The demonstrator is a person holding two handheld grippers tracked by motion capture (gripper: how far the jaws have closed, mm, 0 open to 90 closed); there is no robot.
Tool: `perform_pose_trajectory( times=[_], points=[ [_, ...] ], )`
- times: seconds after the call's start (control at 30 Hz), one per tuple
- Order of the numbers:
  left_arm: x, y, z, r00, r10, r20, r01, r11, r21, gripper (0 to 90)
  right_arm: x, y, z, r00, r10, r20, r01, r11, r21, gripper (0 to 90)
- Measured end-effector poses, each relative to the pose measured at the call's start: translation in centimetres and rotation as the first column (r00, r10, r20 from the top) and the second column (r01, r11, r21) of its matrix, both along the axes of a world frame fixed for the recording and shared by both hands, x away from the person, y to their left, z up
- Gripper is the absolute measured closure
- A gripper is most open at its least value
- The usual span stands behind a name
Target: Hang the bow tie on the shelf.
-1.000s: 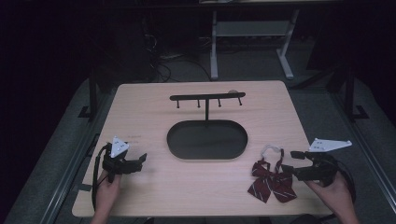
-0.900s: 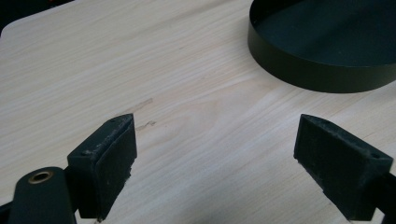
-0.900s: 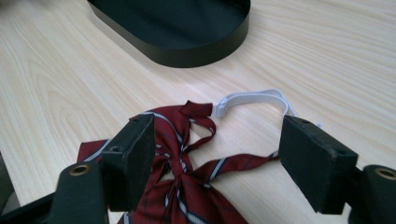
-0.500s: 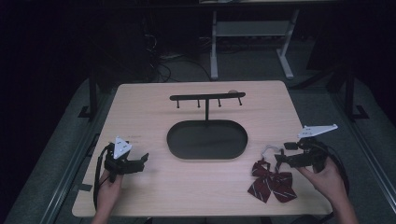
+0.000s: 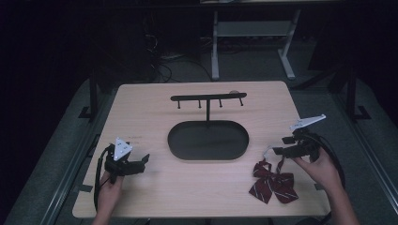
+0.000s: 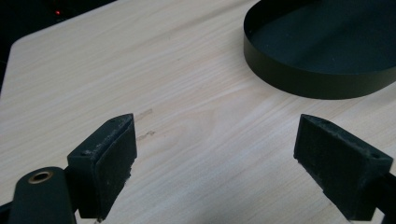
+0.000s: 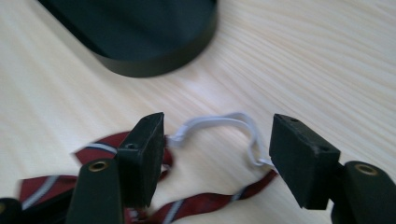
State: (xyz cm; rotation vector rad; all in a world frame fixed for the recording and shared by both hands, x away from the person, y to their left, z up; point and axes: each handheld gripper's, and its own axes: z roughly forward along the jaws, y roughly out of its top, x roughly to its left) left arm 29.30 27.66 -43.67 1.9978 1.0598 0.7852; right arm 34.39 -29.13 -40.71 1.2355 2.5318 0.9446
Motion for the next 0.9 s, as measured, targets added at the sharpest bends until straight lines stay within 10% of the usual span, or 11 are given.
perform_pose_trajectory(
  times=[0.5,0.9],
  points=[
    [0.1,-0.2,-0.3,0.9999,0.0,-0.014,0.0,0.9999,0.011,13.1,3.3,0.7,-3.5,0.9974,-0.002,-0.072,-0.01,0.987,-0.157,44.6],
    [0.2,-0.4,-0.4,0.9996,-0.004,-0.027,0.005,0.9997,0.024,13.1,3.6,1.3,-4.2,0.9957,0.031,-0.088,-0.048,0.978,-0.205,72.1]
  ],
)
